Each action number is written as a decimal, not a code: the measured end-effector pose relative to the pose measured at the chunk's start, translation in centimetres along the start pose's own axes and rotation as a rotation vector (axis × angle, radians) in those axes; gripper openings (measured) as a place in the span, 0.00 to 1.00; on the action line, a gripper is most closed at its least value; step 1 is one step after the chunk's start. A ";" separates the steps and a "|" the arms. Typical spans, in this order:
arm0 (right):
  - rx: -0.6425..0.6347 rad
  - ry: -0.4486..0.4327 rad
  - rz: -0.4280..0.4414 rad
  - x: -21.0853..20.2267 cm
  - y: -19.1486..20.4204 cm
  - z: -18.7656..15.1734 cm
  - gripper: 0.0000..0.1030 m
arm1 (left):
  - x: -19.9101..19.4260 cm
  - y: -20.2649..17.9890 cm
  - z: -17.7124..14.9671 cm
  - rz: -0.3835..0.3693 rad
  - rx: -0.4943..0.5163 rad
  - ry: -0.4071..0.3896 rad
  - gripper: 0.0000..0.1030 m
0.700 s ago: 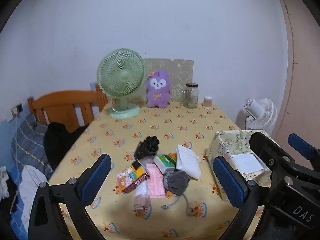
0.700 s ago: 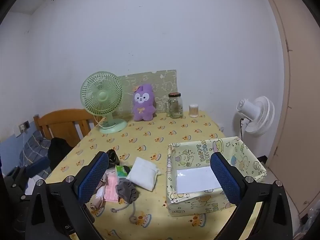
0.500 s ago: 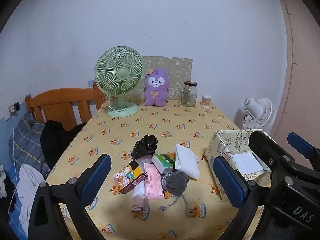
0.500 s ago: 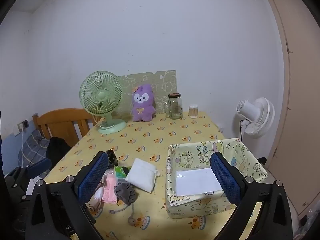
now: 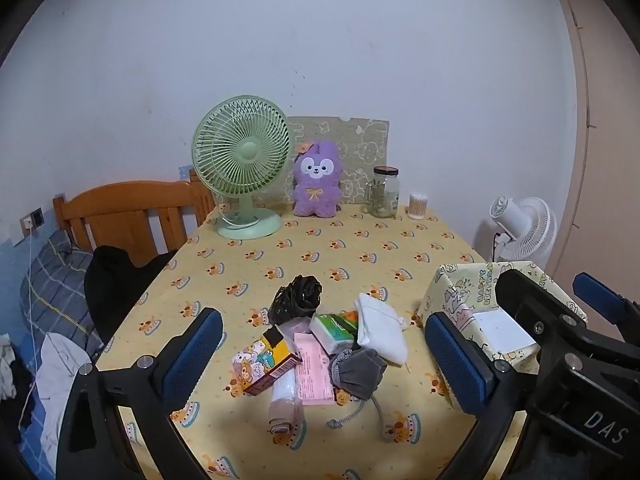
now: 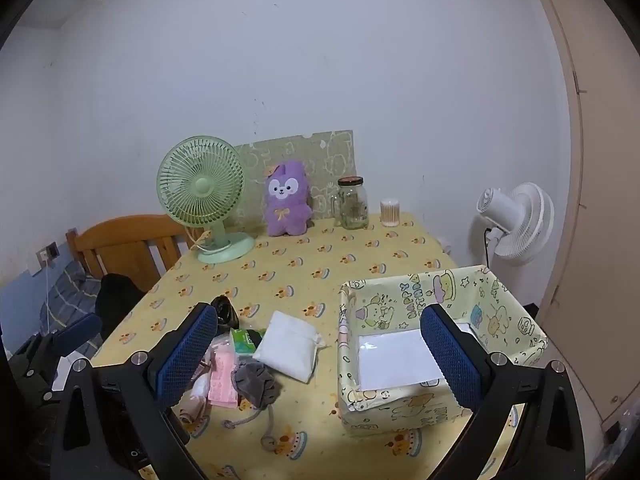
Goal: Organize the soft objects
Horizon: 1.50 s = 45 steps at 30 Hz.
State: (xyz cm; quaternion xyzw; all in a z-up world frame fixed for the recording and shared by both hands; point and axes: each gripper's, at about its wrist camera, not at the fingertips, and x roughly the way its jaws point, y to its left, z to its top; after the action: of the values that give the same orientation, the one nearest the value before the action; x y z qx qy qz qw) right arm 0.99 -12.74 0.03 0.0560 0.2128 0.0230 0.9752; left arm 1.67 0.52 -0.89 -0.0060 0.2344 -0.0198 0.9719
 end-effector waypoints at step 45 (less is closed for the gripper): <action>-0.007 0.005 -0.012 -1.0 0.0 0.2 1.00 | -0.9 0.0 -0.1 0.010 0.015 -0.019 0.98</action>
State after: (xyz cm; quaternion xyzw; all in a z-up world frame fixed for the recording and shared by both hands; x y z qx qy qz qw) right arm 0.18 -12.78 0.59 0.0513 0.2154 0.0180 0.9750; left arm 0.82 0.53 -0.60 0.0025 0.2249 -0.0168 0.9742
